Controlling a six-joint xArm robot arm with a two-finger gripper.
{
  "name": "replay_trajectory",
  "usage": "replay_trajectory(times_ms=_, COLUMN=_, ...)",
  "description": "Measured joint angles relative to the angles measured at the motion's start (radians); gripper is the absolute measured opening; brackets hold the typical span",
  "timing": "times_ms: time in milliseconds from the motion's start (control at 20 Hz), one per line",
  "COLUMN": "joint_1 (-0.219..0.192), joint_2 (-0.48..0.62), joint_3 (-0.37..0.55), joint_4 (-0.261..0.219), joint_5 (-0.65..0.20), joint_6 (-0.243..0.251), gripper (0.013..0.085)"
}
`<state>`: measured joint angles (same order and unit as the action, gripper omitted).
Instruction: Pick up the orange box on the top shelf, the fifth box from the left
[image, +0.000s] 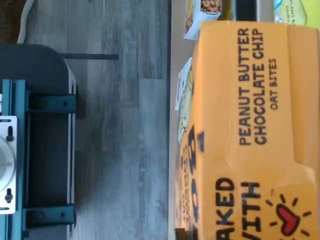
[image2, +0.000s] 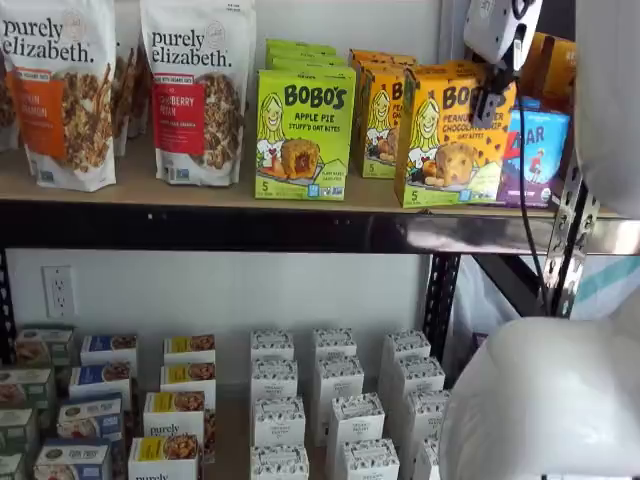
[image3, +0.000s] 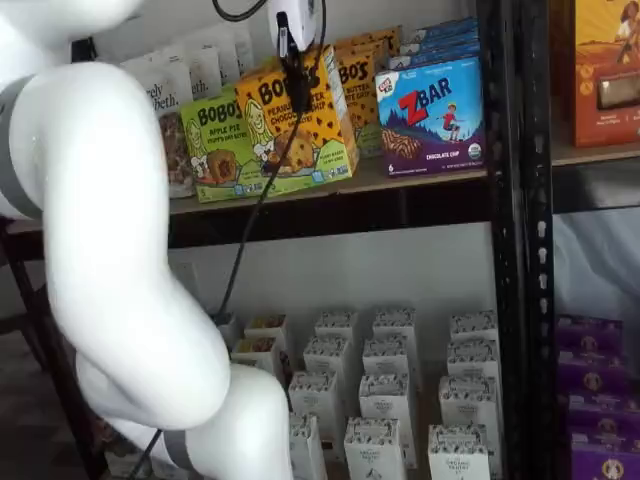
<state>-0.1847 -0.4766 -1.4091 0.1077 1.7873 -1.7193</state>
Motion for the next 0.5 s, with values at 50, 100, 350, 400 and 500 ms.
replay_trajectory(times_ms=50, joint_1=0.002, joint_2=-0.007, joint_3=0.007, joint_4=-0.006, joint_5=0.005, joint_6=0.0, gripper=0.037)
replay_trajectory(times_ms=100, joint_1=0.004, joint_2=-0.015, joint_3=0.015, joint_4=-0.011, joint_5=0.007, joint_6=0.001, gripper=0.037)
replay_trajectory(times_ms=350, joint_1=0.007, joint_2=-0.04, joint_3=0.043, joint_4=-0.018, joint_5=0.006, joint_6=0.001, gripper=0.037)
replay_trajectory(times_ms=400, joint_1=0.006, joint_2=-0.044, joint_3=0.047, joint_4=-0.018, joint_5=0.006, joint_6=0.001, gripper=0.037)
replay_trajectory(times_ms=500, joint_1=0.003, joint_2=-0.051, joint_3=0.055, joint_4=-0.015, joint_5=0.005, joint_6=-0.001, gripper=0.037)
